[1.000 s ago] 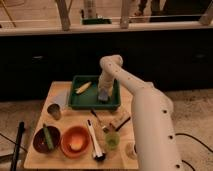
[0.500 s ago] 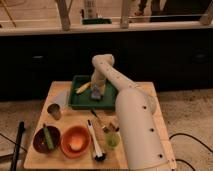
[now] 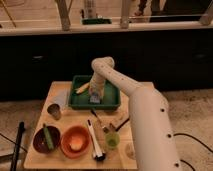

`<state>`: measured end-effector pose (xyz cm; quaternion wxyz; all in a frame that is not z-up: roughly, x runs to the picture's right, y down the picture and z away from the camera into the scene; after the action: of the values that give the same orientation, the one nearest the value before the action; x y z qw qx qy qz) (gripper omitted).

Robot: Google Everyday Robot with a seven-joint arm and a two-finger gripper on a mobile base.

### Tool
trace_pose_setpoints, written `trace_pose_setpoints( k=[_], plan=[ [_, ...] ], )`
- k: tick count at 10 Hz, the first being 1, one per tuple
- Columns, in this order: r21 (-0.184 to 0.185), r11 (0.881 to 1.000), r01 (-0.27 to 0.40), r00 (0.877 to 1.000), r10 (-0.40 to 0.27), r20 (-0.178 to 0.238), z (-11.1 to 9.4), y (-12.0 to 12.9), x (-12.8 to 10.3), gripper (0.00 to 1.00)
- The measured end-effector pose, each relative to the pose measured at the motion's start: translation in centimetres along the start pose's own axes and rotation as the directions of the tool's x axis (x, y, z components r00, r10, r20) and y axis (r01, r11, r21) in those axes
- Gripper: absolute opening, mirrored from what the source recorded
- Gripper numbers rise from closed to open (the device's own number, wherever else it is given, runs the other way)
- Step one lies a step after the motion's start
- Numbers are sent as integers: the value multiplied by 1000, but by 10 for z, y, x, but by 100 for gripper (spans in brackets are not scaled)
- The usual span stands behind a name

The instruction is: Wipe tray with sponge

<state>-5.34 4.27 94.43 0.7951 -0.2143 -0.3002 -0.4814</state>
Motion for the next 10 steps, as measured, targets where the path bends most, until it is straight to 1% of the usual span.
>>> trace_pose_setpoints(
  k=[2,3,4,5,6,7,8,9,10],
  plan=[
    [-7,999,-43,998,42,-49,-16,22,7,0],
    [-8,998,-66,995,65,-77,-23,30,13,0],
    [-13,995,-97,989,95,-109,-27,37,25,0],
    [-13,994,-113,985,110,-133,-29,34,37,0],
    [-16,992,-122,982,118,-145,-27,29,46,0],
    [-12,992,-125,981,122,-151,-26,23,55,0],
    [-25,992,-123,982,118,-148,-19,17,65,0],
    [-19,994,-109,985,105,-139,-13,5,68,0],
    [-25,995,-92,989,88,-121,-6,-3,66,0]
  ],
)
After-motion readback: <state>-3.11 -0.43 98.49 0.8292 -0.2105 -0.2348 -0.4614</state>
